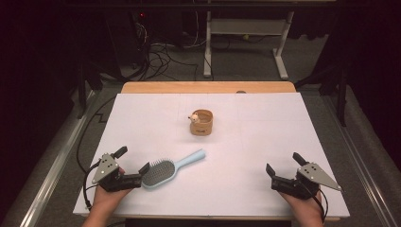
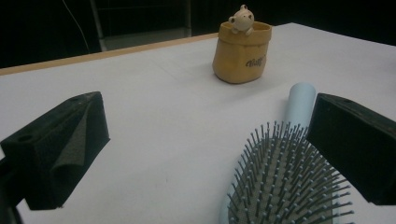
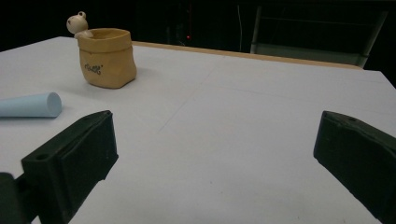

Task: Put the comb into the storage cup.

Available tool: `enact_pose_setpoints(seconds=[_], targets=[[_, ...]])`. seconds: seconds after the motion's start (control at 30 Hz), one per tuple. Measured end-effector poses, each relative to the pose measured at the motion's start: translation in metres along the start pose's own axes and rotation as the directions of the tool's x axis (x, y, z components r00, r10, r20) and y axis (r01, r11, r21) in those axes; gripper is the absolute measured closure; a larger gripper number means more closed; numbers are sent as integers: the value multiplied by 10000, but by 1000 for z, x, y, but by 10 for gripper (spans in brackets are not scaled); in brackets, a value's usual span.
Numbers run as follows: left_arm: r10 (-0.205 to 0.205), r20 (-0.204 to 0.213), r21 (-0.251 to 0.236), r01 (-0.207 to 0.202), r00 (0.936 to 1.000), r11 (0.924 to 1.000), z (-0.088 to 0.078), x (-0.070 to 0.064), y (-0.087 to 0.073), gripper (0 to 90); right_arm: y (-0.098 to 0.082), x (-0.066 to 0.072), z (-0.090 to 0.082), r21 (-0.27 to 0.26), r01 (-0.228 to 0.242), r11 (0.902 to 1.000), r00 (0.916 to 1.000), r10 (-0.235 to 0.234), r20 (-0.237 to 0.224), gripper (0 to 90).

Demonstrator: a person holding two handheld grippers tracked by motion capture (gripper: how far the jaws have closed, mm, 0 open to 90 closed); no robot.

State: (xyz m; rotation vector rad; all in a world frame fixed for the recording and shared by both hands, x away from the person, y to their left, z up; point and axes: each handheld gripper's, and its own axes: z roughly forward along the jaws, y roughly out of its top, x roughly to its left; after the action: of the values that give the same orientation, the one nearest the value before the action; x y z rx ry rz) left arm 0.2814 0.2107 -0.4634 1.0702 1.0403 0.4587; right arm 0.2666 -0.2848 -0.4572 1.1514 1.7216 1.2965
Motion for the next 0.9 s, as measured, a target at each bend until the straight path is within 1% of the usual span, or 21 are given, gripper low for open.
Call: enact_pose_setpoints(seconds=[0.07, 0.2, 0.43, 0.47, 0.63, 0.73, 0.9], targets=[[-33, 57, -78, 34, 10000, 10000, -1, -1, 0, 2, 0, 0, -1, -9, -5, 10000, 10000, 5, -9, 1], [-85, 116, -84, 86, 9999, 9999, -1, -1, 0, 1, 1, 0, -2, -61, -28, 10000, 10000, 28, -23, 1], [-101, 106, -150, 103, 9999, 9998, -1, 0, 1, 2, 0, 0, 0, 23, -8, 10000, 10000, 8, -40, 1], [-152, 117, -220, 155, 9998, 9996, -2, 0, 1, 2, 0, 0, 0, 35, -26, 10000, 10000, 26, -50, 1], [-221, 191, -239, 226, 9996, 9995, -2, 1, 2, 1, 0, 0, 0, 23, -23, 10000, 10000, 23, -53, 1], [-196, 207, -363, 204, 9996, 9991, -2, 1, 3, 2, 0, 1, 0, 29, -32, 10000, 10000, 32, -76, 1], [-165, 175, -382, 171, 9997, 9991, -3, 2, 3, 2, 0, 1, 0, 23, -32, 10000, 10000, 32, -83, 1]])
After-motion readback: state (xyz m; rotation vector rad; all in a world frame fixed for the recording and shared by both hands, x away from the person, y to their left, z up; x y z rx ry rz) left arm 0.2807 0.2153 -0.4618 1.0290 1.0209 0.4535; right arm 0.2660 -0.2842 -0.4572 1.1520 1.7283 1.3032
